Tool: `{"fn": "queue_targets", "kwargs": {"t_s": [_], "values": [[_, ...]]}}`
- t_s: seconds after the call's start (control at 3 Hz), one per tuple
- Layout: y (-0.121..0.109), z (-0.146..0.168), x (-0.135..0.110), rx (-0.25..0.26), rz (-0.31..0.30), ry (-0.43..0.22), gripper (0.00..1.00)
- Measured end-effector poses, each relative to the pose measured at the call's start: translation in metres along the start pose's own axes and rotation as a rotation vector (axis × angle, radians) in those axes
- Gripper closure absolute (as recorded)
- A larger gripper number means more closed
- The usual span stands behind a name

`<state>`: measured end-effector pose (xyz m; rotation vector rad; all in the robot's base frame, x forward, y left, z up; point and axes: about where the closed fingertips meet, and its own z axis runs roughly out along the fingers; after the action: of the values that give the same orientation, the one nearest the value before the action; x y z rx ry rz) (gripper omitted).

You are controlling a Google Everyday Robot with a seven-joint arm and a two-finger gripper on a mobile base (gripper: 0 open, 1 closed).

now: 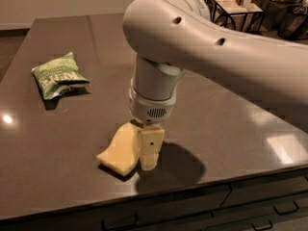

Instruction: Move sponge near green jalapeno chip bag

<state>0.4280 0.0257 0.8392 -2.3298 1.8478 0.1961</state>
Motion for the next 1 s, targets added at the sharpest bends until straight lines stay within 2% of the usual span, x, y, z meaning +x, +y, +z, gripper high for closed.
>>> {"fn": "queue_targets", "kwargs": {"t_s": [0.67, 1.0], "values": [[-0.008, -0.003, -0.007, -0.035, 0.027, -0.009, 0.62], [-0.026, -0.018, -0.013, -0.027, 0.071, -0.025, 0.85]]}}
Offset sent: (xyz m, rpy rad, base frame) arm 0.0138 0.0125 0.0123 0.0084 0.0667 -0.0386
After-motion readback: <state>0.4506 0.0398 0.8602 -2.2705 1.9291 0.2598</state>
